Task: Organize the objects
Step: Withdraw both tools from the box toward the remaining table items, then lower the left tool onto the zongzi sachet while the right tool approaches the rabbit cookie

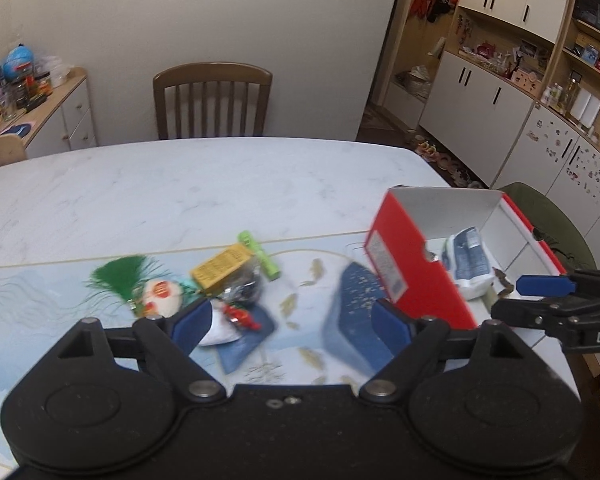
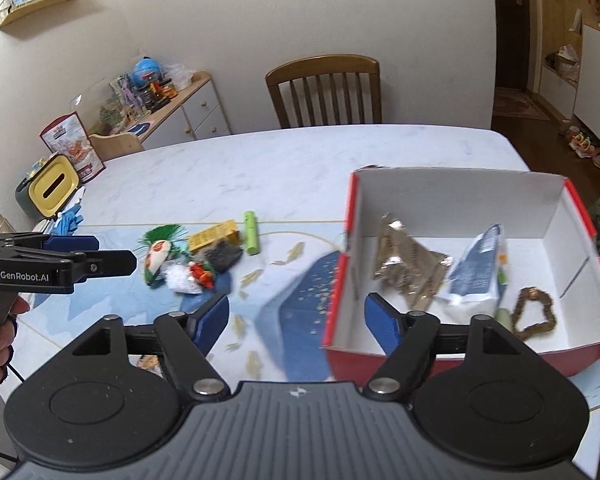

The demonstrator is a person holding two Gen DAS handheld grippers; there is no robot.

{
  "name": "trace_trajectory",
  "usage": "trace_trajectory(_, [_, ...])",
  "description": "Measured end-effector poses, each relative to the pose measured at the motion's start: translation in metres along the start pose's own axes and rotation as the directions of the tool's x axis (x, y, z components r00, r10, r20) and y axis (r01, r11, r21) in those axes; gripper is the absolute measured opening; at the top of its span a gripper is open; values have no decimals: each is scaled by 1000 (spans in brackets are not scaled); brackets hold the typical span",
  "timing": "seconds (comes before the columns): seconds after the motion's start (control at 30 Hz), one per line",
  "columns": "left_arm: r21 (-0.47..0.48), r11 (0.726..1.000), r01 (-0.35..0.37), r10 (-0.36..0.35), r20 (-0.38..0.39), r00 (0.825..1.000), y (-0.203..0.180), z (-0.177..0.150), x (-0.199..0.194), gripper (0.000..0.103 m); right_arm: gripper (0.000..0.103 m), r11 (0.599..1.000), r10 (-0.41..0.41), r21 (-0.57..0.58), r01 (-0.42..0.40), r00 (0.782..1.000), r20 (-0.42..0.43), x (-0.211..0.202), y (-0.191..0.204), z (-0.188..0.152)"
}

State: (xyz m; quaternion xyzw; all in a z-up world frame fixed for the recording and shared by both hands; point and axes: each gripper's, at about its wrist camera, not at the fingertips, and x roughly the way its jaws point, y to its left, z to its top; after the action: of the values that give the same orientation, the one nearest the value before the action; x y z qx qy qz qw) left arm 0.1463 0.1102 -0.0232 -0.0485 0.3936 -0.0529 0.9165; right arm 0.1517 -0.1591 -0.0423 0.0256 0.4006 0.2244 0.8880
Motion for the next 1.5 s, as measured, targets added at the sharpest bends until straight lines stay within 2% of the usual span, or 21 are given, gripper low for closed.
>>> trace_trajectory(0.13, [-3,1000,-9,9,1,1000,21,-4,-1,92,79,1000,18,-17,-18,1000,-13,10,22,-5])
trace_trajectory(0.2, [-7,1000,-18,18,0,1000,31,-6,-1,100,84,999,31,-37,-32,999,-23,15,34,-8])
trace_trajectory(0.27, [-18,1000,-24,24,3,1000,42,-8,1,102,84,997,46,-52,-48,998,-38,23,45,-12])
trace_trajectory(0.47, [-88,994,-69,67,-22,997,77,-12,17,102,84,993,81,-75,-88,992,-99,50,76,-24])
trace_trajectory(0.73, [-131,985,-116,113,-33,993,109,-11,37,102,84,977,114,-155,-144,975,-188,87,113,-38])
trace_trajectory(0.97, [-218,972,-92,78,-75,994,129,-8,70,102,84,961,121,-213,-177,960,-252,111,134,-46])
trace_trajectory(1.17, [-224,968,-110,91,-97,991,135,-4,93,102,84,950,113,-251,-187,953,-280,128,145,-48])
trace_trajectory(1.33, [-260,960,-106,75,-128,989,142,-4,109,101,84,945,108,-266,-189,951,-291,135,148,-49])
trace_trajectory(1.5, [-250,963,-105,69,-148,987,143,-4,121,98,84,942,112,-271,-200,944,-309,145,151,-51])
